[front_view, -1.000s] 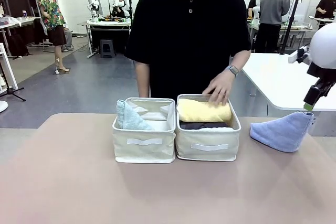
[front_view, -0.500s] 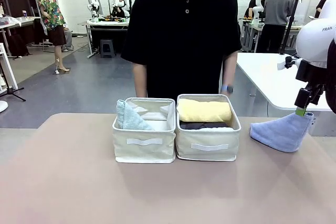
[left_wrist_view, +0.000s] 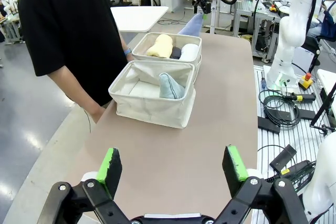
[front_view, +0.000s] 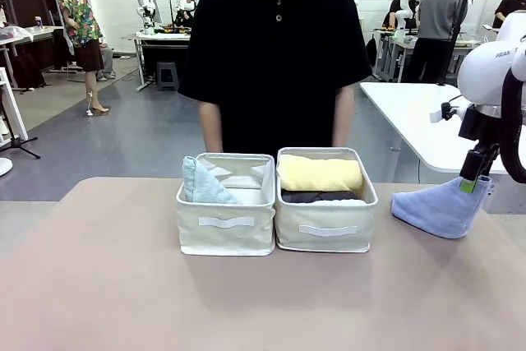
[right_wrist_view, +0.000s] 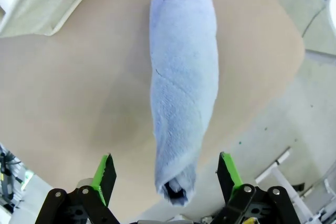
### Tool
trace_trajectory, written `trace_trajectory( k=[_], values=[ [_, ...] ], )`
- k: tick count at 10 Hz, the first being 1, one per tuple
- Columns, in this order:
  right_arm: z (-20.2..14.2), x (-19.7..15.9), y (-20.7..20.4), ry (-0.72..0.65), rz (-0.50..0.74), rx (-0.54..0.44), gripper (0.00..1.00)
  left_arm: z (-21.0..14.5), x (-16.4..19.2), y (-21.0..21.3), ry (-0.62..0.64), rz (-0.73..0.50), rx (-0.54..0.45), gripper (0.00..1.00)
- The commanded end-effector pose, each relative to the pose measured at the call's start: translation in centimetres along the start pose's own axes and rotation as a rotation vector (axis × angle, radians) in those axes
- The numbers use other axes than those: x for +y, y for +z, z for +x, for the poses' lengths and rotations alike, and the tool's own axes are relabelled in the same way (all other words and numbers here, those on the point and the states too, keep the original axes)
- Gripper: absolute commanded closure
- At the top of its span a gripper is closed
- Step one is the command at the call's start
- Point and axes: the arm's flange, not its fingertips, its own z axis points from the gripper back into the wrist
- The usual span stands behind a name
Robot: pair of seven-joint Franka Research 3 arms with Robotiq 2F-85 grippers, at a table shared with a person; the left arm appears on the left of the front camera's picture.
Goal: Sort the towels based on their folding style.
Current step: Pick up another triangle-folded towel from the table and place it in the left Fabric basket.
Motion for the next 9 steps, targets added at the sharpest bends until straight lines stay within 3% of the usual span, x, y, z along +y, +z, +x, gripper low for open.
trace_trajectory(
  k=[1,3,4,5,6,7,9],
  values=[
    [0.9,-1.2,-1.1,0.018,0.059,-0.021,0.00,0.1,-0.1,0.0,-0.008,0.008,-0.012,0.00],
    [1.1,-1.9,-2.2,0.024,0.079,-0.032,0.00,0.1,-0.1,0.0,-0.008,0.008,-0.012,0.00],
    [1.1,-2.0,-2.3,0.024,0.072,-0.036,0.10,0.1,-0.1,0.0,-0.008,0.008,-0.012,0.00],
    [1.1,-2.0,-2.3,0.027,0.072,-0.030,0.58,0.1,-0.1,0.0,-0.008,0.008,-0.012,0.00],
    [1.1,-2.0,-2.3,0.026,0.071,-0.029,0.68,0.1,-0.1,0.0,-0.008,0.008,-0.012,0.00],
    [1.2,-1.9,-2.2,0.028,0.068,-0.023,1.00,0.1,-0.1,0.0,-0.008,0.008,-0.012,0.00],
    [1.2,-1.8,-2.1,0.035,0.066,-0.015,1.00,0.1,-0.1,0.0,-0.008,0.008,-0.012,0.00]
  ],
)
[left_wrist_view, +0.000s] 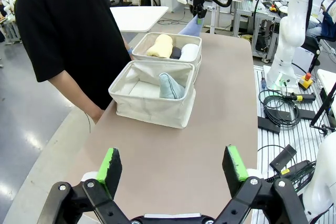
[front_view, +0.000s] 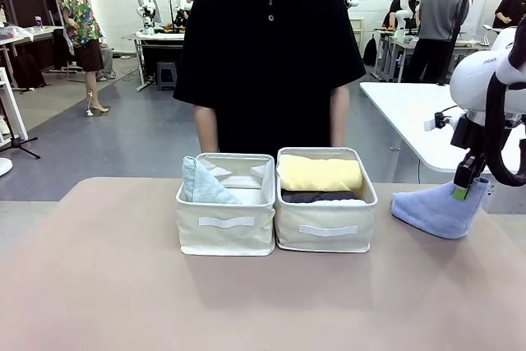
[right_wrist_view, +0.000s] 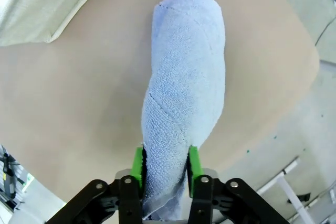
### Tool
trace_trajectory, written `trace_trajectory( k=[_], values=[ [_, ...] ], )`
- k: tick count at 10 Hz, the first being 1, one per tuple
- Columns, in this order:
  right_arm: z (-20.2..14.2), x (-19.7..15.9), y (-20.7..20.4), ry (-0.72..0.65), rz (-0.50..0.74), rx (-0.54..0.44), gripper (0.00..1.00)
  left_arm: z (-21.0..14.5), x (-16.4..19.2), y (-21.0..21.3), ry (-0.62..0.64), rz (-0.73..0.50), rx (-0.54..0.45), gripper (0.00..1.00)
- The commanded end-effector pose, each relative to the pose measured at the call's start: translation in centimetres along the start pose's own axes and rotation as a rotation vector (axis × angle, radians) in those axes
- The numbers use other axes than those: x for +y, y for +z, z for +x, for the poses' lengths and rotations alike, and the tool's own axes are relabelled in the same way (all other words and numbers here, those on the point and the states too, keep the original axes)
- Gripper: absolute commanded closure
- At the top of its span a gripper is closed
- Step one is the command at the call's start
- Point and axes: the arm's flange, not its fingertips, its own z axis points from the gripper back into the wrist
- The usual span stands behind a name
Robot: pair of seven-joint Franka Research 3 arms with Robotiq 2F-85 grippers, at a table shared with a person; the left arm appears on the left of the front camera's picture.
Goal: Sort the towels based on their folding style.
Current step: Pick up another triangle-folded towel from the table and place it in the left Fabric basket.
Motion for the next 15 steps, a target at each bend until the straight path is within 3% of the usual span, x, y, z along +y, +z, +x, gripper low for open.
trace_trajectory(
  k=[1,5,6,9,10,12,14,15],
  values=[
    [0.1,-0.3,0.2,0.020,0.007,0.000,0.96,0.1,-0.1,0.0,-0.008,0.008,-0.012,0.00],
    [0.0,-0.1,0.4,0.017,-0.001,0.008,1.00,0.1,-0.1,0.0,-0.008,0.008,-0.012,0.00],
    [-0.7,0.8,2.4,0.013,-0.030,0.018,1.00,0.1,-0.1,0.0,-0.008,0.008,-0.012,0.00],
    [-6.4,8.2,17.1,0.151,-0.156,-0.100,1.00,0.1,-0.1,0.0,-0.008,0.008,-0.012,0.00],
    [-7.6,9.7,20.4,0.161,-0.170,-0.130,1.00,0.1,-0.1,0.0,-0.008,0.008,-0.012,0.00],
    [-8.8,10.8,23.1,0.182,-0.125,-0.144,1.00,0.1,-0.1,0.0,-0.008,0.008,-0.012,0.00],
    [-9.5,9.9,22.2,0.122,-0.103,-0.152,1.00,0.1,-0.1,0.0,-0.008,0.008,-0.012,0.00],
    [-10.4,12.5,24.8,0.162,-0.152,-0.150,1.00,0.1,-0.1,0.0,-0.008,0.008,-0.012,0.00]
  ],
)
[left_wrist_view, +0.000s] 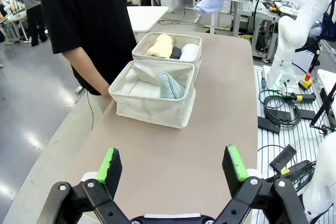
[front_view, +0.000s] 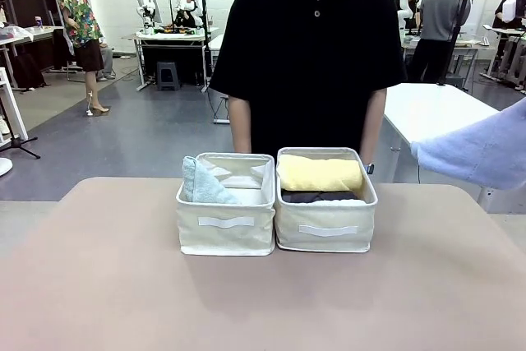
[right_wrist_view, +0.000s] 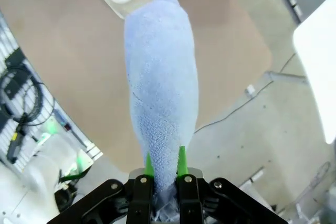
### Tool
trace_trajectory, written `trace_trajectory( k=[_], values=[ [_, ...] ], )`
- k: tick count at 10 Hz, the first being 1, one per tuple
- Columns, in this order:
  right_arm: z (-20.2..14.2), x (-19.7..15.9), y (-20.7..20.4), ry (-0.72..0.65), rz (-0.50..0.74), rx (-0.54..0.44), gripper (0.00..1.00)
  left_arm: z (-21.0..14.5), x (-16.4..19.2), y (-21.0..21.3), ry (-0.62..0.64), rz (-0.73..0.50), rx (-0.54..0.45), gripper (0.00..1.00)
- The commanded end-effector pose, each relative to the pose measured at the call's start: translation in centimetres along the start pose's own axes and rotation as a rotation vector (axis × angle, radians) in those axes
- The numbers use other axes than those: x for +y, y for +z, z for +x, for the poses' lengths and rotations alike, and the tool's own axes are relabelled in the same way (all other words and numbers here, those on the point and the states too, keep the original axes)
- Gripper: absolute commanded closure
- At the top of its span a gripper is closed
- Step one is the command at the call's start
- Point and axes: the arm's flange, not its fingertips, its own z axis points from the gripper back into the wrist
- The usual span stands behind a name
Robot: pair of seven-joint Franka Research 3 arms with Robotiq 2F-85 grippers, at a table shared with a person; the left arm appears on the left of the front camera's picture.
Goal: Sort the towels based on their folding style.
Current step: Pick up another triangle-folded towel from the table and place it in the left Fabric basket.
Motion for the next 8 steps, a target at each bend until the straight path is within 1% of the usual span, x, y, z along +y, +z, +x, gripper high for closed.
trace_trajectory(
  k=[1,4,5,6,7,8],
  values=[
    [0.2,1.1,1.5,0.014,-0.029,-0.012,1.00,0.1,-0.1,0.0,-0.008,0.007,-0.012,0.00],
    [0.2,1.1,1.5,0.014,-0.029,-0.012,1.00,0.1,-0.1,0.0,-0.008,0.007,-0.012,0.00],
    [0.1,0.9,1.3,0.015,-0.021,-0.017,0.83,0.1,-0.1,0.0,-0.008,0.007,-0.012,0.00],
    [4.5,2.7,2.4,0.119,-0.053,-0.012,0.83,0.1,-0.1,0.0,-0.008,0.007,-0.012,0.00],
    [8.7,4.3,4.1,0.193,-0.083,-0.053,0.83,0.1,-0.1,0.0,-0.008,0.007,-0.012,0.00],
    [12.5,5.6,5.3,0.232,-0.096,-0.070,0.83,0.1,-0.1,0.0,-0.008,0.007,-0.012,0.00]
  ],
)
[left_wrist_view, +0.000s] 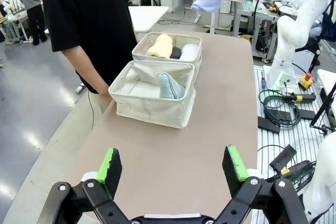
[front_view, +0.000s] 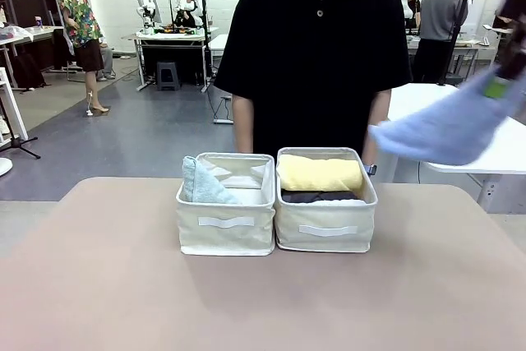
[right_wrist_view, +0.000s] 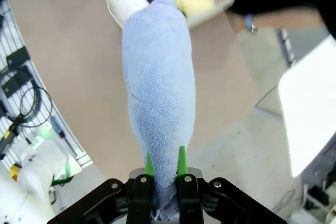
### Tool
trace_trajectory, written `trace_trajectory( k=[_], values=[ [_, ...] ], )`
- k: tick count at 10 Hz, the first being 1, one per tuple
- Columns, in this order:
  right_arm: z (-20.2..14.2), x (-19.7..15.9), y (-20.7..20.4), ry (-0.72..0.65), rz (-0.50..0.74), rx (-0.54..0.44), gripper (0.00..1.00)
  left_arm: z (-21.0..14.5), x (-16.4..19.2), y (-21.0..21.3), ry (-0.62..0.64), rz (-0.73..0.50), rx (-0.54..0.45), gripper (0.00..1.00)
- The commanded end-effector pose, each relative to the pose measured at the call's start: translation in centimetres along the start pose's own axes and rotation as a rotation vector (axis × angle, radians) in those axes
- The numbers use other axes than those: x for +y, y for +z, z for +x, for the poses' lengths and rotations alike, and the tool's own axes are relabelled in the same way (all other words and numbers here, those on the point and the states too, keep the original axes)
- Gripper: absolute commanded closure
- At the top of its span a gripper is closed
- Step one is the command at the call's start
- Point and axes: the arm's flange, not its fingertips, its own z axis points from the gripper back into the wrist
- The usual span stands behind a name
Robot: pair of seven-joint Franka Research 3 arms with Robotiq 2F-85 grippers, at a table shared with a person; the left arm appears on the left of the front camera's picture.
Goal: Sort the towels based on their folding style.
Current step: Pick up another triangle-folded towel from the table and place it in the left Fabric basket.
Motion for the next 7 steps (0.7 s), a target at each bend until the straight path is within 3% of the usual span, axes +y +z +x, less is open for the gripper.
trace_trajectory(
  k=[1,5,7],
  values=[
    [7.9,-0.8,2.0,0.056,-0.034,-0.055,0.83,0.1,-0.1,0.0,-0.008,0.008,-0.013,0.00],
    [21.5,1.3,-1.5,0.092,0.000,-0.092,0.83,0.1,-0.1,0.0,-0.008,0.008,-0.013,0.00],
    [26.6,2.2,-3.7,0.122,0.014,-0.097,0.83,0.1,-0.1,0.0,-0.008,0.008,-0.013,0.00]
  ],
)
